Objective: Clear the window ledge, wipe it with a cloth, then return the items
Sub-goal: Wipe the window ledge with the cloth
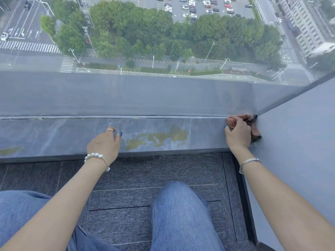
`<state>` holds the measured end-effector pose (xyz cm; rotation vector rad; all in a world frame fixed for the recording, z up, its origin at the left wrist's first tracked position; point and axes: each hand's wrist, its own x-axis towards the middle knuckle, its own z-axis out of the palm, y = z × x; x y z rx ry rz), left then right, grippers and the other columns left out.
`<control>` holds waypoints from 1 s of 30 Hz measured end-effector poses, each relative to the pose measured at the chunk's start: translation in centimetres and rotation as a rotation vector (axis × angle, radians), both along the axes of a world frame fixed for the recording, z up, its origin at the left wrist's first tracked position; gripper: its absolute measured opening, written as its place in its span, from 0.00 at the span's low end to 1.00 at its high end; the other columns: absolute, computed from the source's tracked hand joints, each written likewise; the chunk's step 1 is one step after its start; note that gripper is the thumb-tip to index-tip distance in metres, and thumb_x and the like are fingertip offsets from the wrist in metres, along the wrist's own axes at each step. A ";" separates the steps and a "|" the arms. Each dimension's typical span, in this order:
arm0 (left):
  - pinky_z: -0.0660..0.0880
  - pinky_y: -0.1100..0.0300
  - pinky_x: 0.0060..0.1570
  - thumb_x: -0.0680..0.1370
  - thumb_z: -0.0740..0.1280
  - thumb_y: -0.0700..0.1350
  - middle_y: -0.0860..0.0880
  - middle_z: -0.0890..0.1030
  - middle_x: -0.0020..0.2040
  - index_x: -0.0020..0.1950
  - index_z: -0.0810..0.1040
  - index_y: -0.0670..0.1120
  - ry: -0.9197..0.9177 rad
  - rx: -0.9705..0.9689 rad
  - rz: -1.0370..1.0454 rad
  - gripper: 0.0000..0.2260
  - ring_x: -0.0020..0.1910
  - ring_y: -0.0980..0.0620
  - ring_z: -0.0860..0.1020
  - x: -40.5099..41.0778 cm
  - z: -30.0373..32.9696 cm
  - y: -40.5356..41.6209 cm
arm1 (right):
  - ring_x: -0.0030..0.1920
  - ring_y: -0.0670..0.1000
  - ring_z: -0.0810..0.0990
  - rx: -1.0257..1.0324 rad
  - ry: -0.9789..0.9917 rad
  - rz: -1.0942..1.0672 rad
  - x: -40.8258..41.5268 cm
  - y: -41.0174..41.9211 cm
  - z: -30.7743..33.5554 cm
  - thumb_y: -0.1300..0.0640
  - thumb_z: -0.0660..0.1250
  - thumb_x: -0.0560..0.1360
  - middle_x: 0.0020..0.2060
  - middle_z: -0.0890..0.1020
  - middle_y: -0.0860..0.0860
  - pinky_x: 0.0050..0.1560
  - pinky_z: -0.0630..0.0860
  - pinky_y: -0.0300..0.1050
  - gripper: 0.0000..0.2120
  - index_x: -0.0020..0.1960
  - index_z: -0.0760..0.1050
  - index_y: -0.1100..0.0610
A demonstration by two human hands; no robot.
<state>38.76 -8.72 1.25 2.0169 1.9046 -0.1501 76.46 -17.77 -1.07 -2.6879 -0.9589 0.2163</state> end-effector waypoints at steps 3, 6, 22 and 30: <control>0.68 0.57 0.34 0.81 0.51 0.53 0.46 0.79 0.40 0.65 0.69 0.46 -0.014 -0.017 0.006 0.17 0.36 0.45 0.74 -0.5 0.5 -1.4 | 0.59 0.64 0.71 -0.003 -0.038 -0.017 -0.1 -1.1 0.5 0.60 0.64 0.74 0.57 0.77 0.64 0.55 0.70 0.56 0.18 0.63 0.72 0.63; 0.69 0.56 0.35 0.81 0.52 0.52 0.44 0.82 0.48 0.66 0.68 0.46 -0.051 -0.044 -0.003 0.17 0.38 0.45 0.76 -1.1 0.9 -2.7 | 0.57 0.65 0.72 0.001 -0.049 -0.022 -0.2 -2.2 1.1 0.62 0.61 0.76 0.54 0.79 0.65 0.52 0.71 0.55 0.12 0.57 0.76 0.64; 0.74 0.56 0.38 0.81 0.52 0.53 0.46 0.81 0.55 0.67 0.67 0.48 -0.106 -0.093 0.011 0.18 0.40 0.45 0.79 -2.6 5.9 -10.8 | 0.51 0.60 0.73 0.123 0.025 0.192 -11.9 -12.6 5.6 0.58 0.64 0.75 0.45 0.83 0.58 0.49 0.66 0.52 0.10 0.53 0.81 0.58; 0.72 0.54 0.43 0.81 0.52 0.50 0.45 0.80 0.58 0.68 0.66 0.46 -0.255 -0.155 0.067 0.17 0.44 0.43 0.79 -5.5 13.2 -14.8 | 0.52 0.57 0.72 0.193 0.183 0.249 -21.4 -14.2 13.3 0.56 0.64 0.76 0.47 0.83 0.54 0.52 0.63 0.49 0.10 0.55 0.80 0.56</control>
